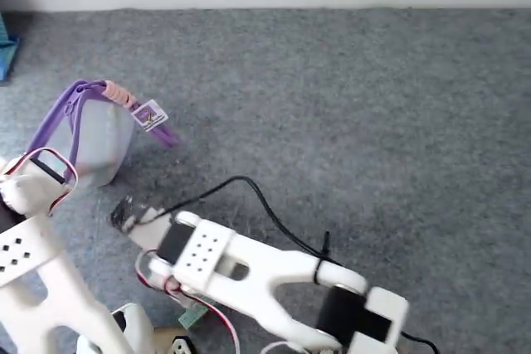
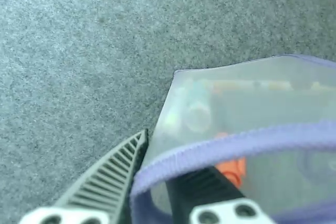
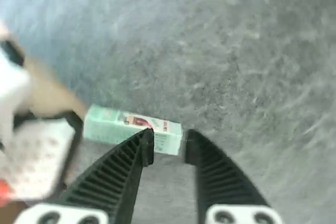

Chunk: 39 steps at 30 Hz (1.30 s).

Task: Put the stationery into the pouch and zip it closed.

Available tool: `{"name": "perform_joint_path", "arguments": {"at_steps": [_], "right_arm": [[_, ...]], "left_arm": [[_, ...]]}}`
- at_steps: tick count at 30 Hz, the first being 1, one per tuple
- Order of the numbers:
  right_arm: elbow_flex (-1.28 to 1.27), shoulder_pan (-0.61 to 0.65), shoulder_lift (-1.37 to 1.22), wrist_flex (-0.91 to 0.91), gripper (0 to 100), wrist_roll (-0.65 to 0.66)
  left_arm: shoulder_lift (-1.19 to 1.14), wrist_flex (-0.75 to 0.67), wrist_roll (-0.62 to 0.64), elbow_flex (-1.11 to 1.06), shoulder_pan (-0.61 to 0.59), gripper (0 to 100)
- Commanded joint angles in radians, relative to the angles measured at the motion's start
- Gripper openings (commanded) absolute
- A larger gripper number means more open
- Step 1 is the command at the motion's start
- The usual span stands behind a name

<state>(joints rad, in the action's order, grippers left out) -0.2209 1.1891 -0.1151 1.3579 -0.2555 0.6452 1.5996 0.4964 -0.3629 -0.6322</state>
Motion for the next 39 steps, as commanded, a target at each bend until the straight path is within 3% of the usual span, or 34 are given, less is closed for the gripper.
{"name": "perform_joint_path", "arguments": {"at_steps": [1,7,14,39], "right_arm": [[0.175,-0.005,-0.065,0.127,18.4,-0.227],[0.344,-0.004,-0.217,0.305,18.7,-0.402],[0.450,-0.004,-0.374,0.367,18.7,-0.514],[0.525,0.038,-0.533,0.367,18.7,-0.517]], "left_arm": [[-0.006,0.005,0.006,0.033,-0.018,1],[-0.006,0.005,0.006,0.033,-0.018,1],[-0.006,0.005,0.006,0.031,-0.018,1],[-0.006,0.005,0.006,0.031,-0.018,1]]}}
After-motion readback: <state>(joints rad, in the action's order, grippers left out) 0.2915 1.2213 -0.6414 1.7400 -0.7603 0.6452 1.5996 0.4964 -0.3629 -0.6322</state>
